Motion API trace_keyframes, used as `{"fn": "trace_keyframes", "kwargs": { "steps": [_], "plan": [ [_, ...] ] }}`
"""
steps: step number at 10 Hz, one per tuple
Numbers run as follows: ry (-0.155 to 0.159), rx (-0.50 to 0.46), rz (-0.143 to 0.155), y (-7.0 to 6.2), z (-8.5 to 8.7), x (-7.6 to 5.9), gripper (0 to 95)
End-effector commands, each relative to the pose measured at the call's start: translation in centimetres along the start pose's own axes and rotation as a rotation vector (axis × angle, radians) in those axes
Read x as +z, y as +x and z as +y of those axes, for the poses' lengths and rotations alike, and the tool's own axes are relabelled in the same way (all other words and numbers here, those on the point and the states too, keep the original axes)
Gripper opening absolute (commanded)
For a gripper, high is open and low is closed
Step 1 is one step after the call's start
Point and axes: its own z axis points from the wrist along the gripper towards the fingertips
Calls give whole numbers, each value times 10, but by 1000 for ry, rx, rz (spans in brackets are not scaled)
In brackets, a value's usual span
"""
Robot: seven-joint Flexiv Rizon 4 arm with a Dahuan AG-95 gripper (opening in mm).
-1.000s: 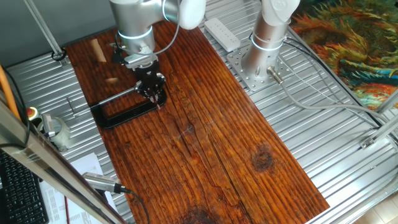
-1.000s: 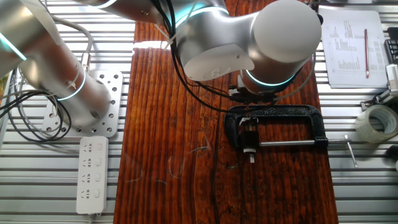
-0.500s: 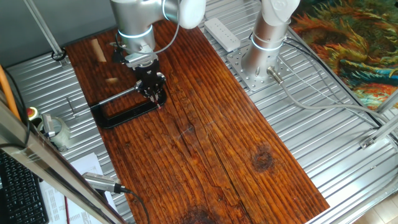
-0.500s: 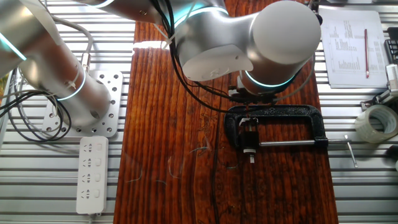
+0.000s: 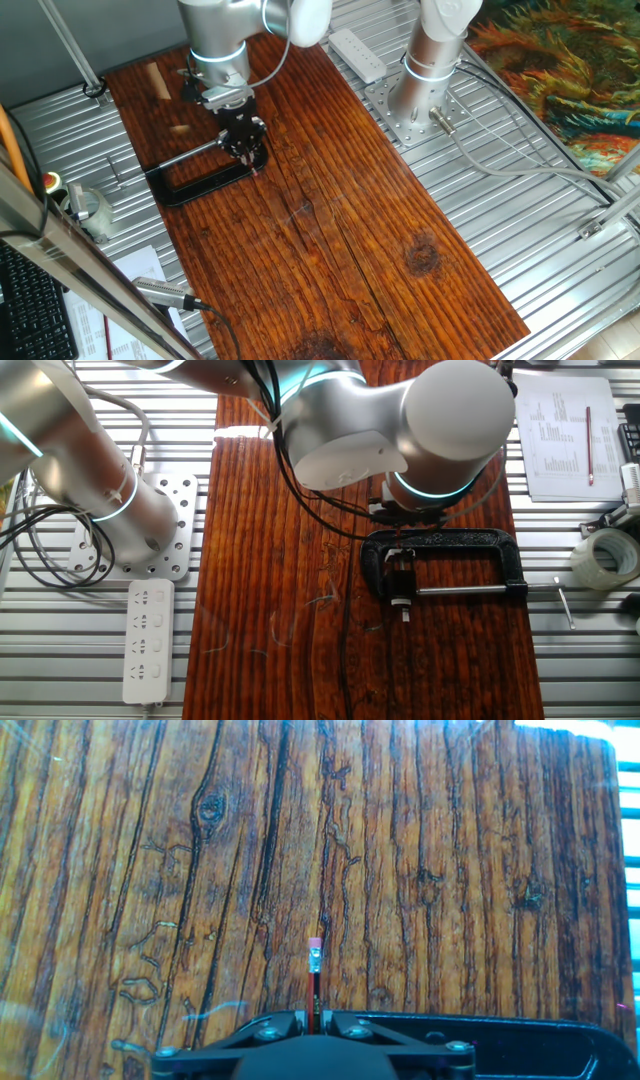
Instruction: Insert the pencil into the pencil sharpener
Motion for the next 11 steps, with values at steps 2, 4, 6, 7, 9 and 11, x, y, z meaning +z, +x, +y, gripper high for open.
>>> {"fn": "trace_keyframes", "kwargs": {
  "steps": [2, 4, 6, 7, 9, 11],
  "plan": [
    [-2, 6, 3, -3, -3, -3, 190],
    [-20, 43, 7, -8, -11, -9, 380],
    [-21, 56, 30, -13, -14, -12, 380],
    [-19, 54, 36, -13, -14, -11, 380],
    [-19, 61, 35, -14, -14, -11, 380],
    [-20, 54, 39, -14, -14, -10, 190]
  ]
}}
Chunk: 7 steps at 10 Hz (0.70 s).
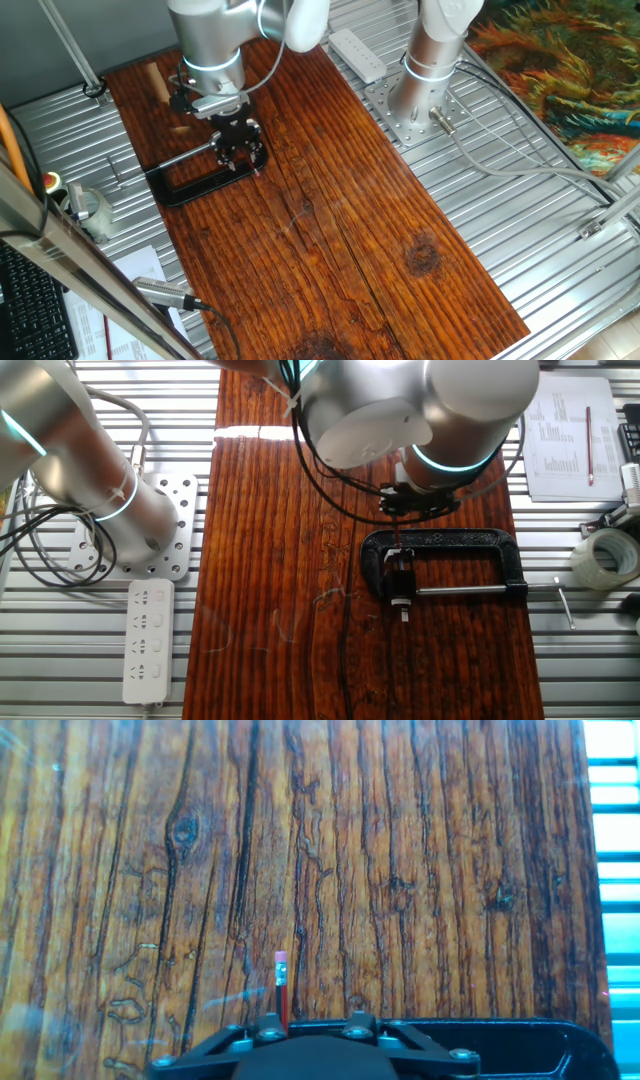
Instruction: Insert the pencil into the pencil sharpener
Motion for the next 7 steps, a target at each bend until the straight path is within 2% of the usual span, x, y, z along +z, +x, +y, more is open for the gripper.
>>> {"fn": "trace_keyframes", "kwargs": {
  "steps": [1, 5, 7],
  "plan": [
    [-1, -4, 3, -1, 0, 0, 190],
    [-15, 9, -6, 1, 5, 2, 190],
    [-25, 9, -6, 2, 10, -3, 190]
  ]
}}
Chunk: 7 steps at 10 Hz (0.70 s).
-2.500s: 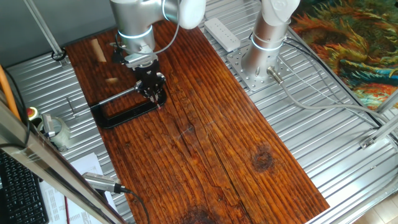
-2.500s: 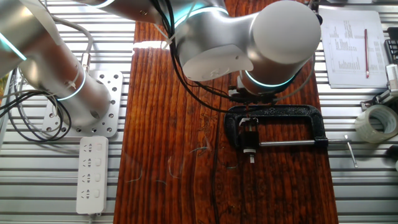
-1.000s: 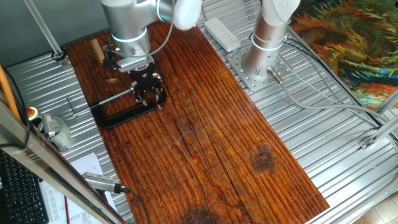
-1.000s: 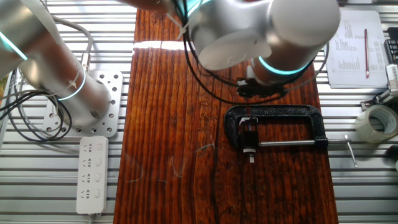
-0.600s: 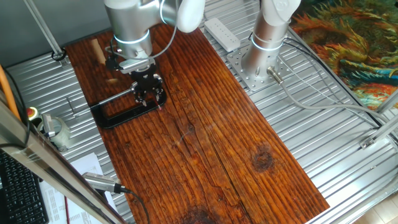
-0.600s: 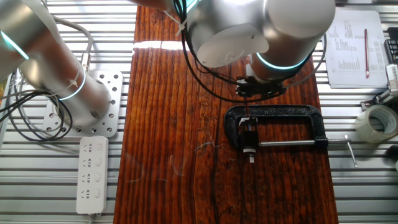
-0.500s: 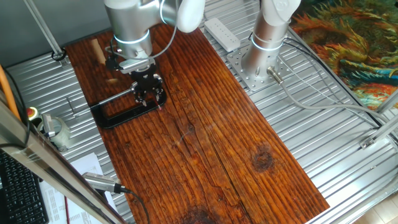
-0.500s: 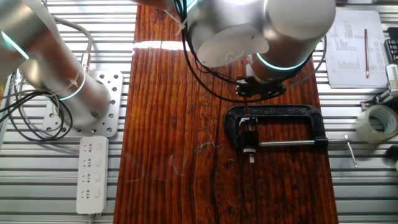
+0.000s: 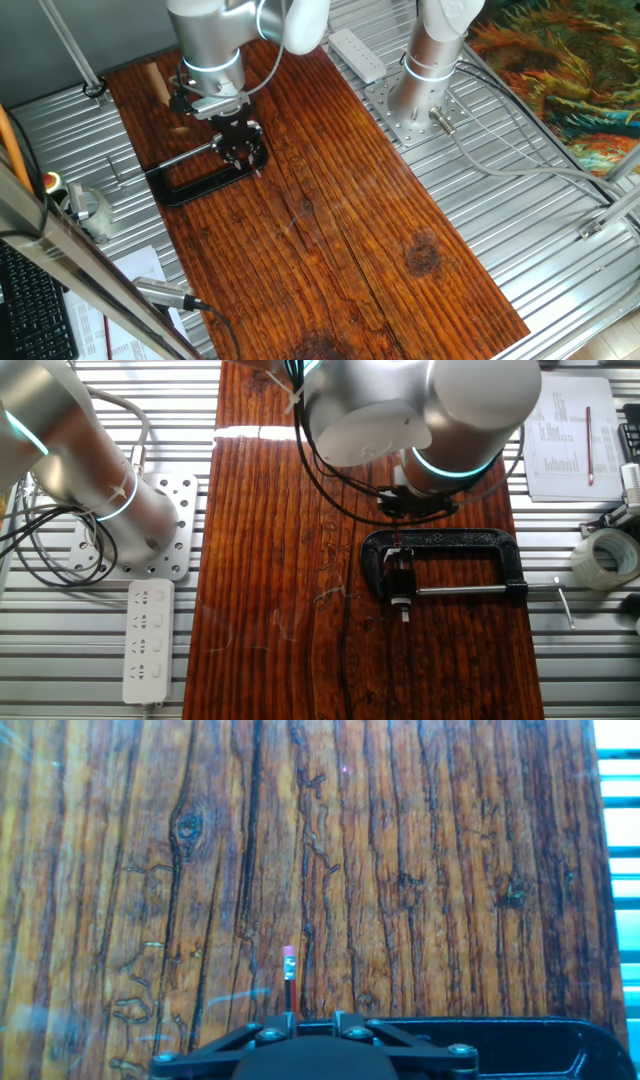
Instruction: Insert the pencil into the pencil sharpener
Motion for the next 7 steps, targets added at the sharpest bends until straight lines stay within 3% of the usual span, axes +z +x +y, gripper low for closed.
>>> {"fn": "trace_keyframes", "kwargs": {
  "steps": [1, 7],
  "plan": [
    [-9, -5, 6, -2, 6, -6, 190],
    [-3, -6, 6, -5, 11, 5, 190]
  ]
}}
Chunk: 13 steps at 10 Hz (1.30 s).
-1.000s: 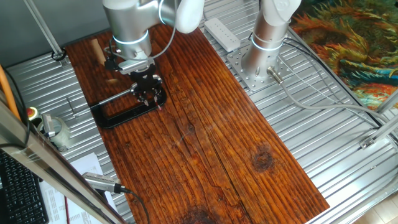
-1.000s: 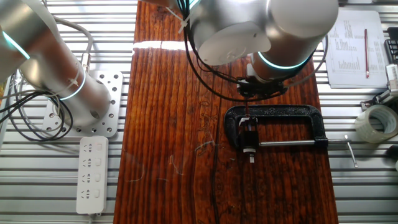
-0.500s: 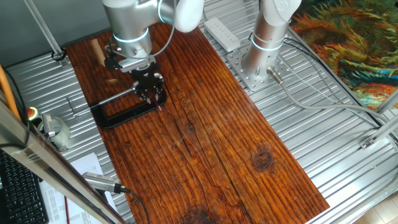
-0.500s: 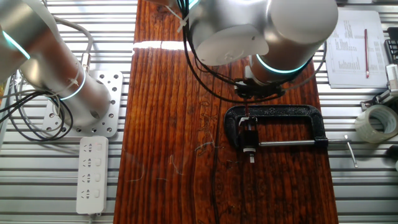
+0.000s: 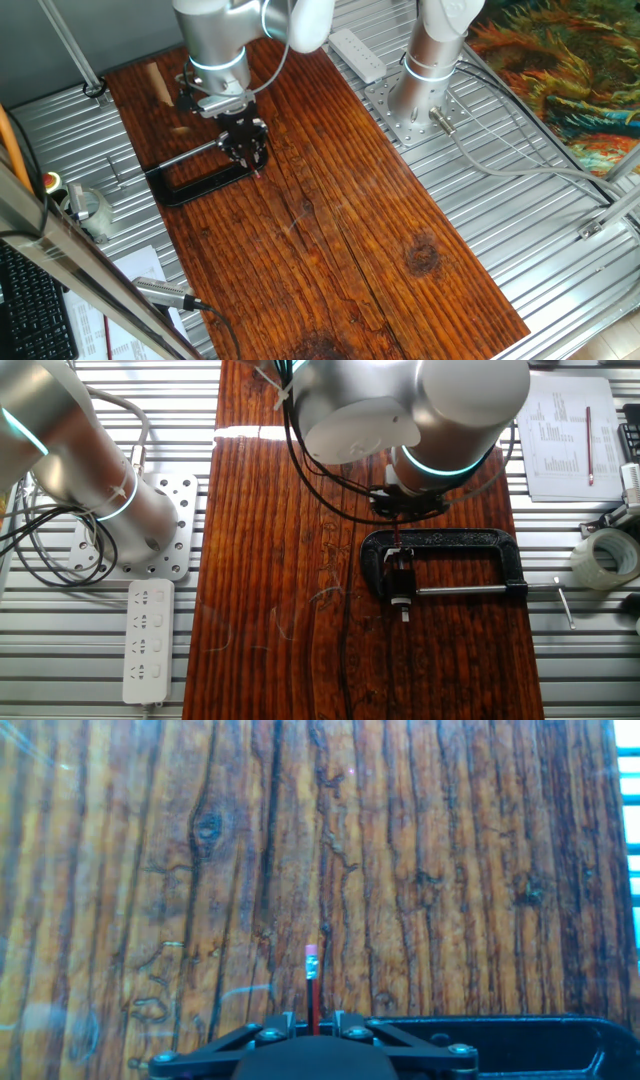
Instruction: Insert the pencil into the pencil sharpener
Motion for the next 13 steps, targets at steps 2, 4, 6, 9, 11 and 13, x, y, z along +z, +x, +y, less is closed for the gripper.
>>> {"fn": "trace_keyframes", "kwargs": {
  "steps": [2, 4, 6, 9, 11, 13],
  "plan": [
    [2, 7, 3, -3, 1, 1, 190],
    [2, 5, 4, -4, 1, 3, 190],
    [1, 5, 7, -3, 3, 5, 190],
    [2, 9, 10, -2, 6, 7, 0],
    [3, 11, 19, -2, 6, 7, 0],
    [4, 4, 21, -2, 7, 7, 0]
  ]
}}
